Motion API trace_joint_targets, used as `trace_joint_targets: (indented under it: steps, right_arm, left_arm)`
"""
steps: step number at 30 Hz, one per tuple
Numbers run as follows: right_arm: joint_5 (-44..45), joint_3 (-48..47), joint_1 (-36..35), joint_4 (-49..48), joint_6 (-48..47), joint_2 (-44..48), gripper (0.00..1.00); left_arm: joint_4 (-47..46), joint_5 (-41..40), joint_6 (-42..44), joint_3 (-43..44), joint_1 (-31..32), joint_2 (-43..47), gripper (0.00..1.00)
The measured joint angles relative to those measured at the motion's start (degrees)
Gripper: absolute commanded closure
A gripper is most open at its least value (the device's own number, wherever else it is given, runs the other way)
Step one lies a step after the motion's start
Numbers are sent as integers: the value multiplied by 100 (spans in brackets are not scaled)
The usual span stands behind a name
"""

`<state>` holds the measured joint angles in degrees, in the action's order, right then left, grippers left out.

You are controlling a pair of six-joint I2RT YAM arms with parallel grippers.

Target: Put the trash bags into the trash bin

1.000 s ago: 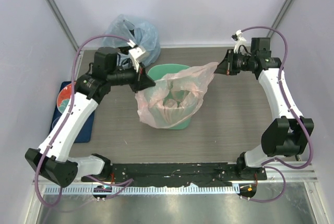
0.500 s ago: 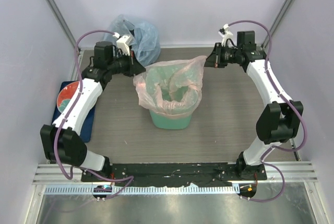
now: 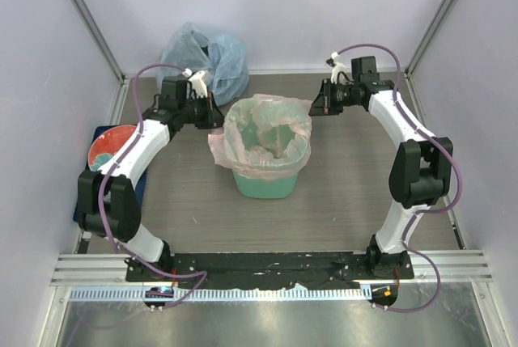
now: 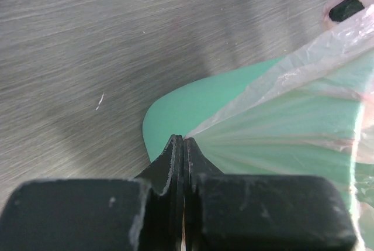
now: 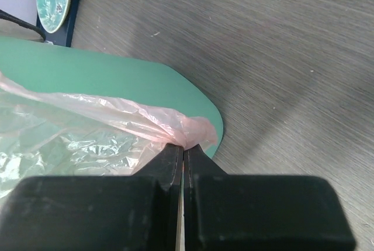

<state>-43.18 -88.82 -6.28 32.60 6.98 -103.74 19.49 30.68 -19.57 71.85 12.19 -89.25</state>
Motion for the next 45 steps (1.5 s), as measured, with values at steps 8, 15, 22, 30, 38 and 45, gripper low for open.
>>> trace_joint_targets:
  steps: [8,15,22,30,38,45]
  right_arm:
    - [0,94,-4,369,-350,-269,99]
    - [-83,365,-4,538,-404,-74,99]
    - [-160,660,-4,704,-413,822,99]
    - [-243,848,-4,940,-474,1086,99]
    - [-299,1246,-4,1056,-553,1174,99]
    - [-280,2068,-4,557,-479,1217,99]
  left_arm:
    - [-295,260,-275,-326,-199,-256,62]
    - [-533,1298,-876,-498,-1698,280,10]
    - [-363,2253,-1351,-1119,-2107,2002,0]
    - [-227,2382,-1816,-1878,-1480,2249,7]
    - [-413,2339,-2090,-2000,-1180,2149,82]
    - [-841,2288,-1963,-2551,-1091,1764,100]
